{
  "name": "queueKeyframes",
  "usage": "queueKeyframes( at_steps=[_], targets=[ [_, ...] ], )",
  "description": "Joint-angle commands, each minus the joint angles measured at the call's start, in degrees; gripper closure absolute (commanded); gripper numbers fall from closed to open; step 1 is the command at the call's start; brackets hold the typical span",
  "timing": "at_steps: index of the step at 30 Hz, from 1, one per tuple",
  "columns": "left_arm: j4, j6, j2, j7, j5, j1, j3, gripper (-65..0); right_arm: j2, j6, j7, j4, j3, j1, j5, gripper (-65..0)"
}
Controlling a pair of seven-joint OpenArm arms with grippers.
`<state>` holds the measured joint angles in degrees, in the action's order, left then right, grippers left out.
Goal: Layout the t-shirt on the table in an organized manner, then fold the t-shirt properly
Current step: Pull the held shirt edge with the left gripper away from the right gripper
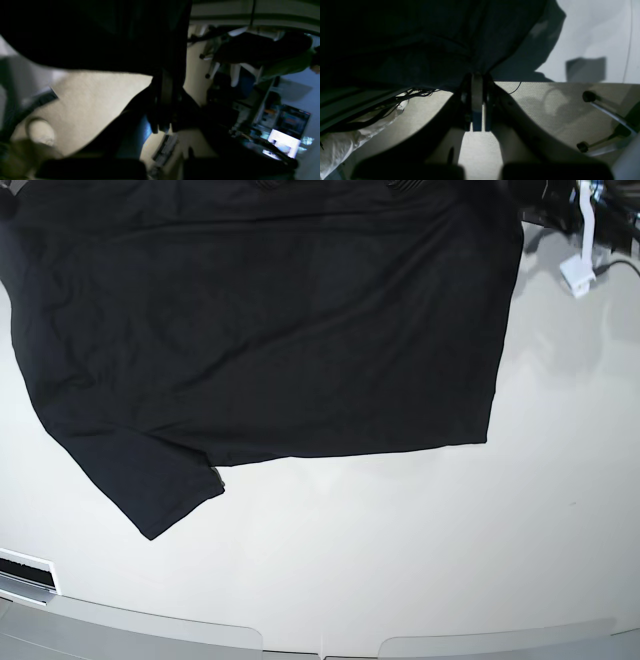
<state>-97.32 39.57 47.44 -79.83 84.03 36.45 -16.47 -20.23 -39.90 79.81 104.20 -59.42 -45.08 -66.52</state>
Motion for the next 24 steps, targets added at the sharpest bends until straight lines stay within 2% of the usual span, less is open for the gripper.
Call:
queueKeyframes(
  at_steps=[1, 4, 10, 14, 17, 20, 24],
  targets=[
    [-0.83, 0.43, 1.14, -0.17, 0.97, -1.14, -0.48, 0.0, -0.9, -0.1, -0.72, 0.76, -0.63, -0.74, -0.79, 0.0],
    [-0.83, 0.43, 1.14, 0.98, 0.63, -5.33, -0.48, 0.0, -1.16, -0.1, -0.7, 0.76, -0.63, -0.63, -0.76, 0.0],
    [-0.81, 0.43, 1.11, 6.54, -12.11, -9.64, -0.48, 0.0, -2.95, -0.1, -0.68, 0.74, -0.63, 1.22, -0.48, 0.0],
    [-0.81, 0.37, 1.14, 10.03, -22.56, -9.64, -0.48, 0.0, -2.95, -0.1, -0.81, 0.68, -0.63, 3.37, 2.86, 0.0],
    [-0.81, -3.93, 1.14, 12.76, -29.03, -9.64, -0.5, 0.0, -2.97, -0.1, -1.73, 0.68, -0.63, 4.72, 4.0, 0.0],
    [-0.83, -4.66, 1.14, 12.98, -29.75, -9.66, -0.5, 0.0, -2.93, -0.1, -3.54, 0.68, -0.63, 5.07, 4.0, 0.0],
    [-0.83, -3.06, 1.14, 14.36, -28.41, -9.68, -0.5, 0.0, -2.93, -0.1, -5.2, 0.68, -0.63, 5.07, 4.02, 0.0]
  ],
)
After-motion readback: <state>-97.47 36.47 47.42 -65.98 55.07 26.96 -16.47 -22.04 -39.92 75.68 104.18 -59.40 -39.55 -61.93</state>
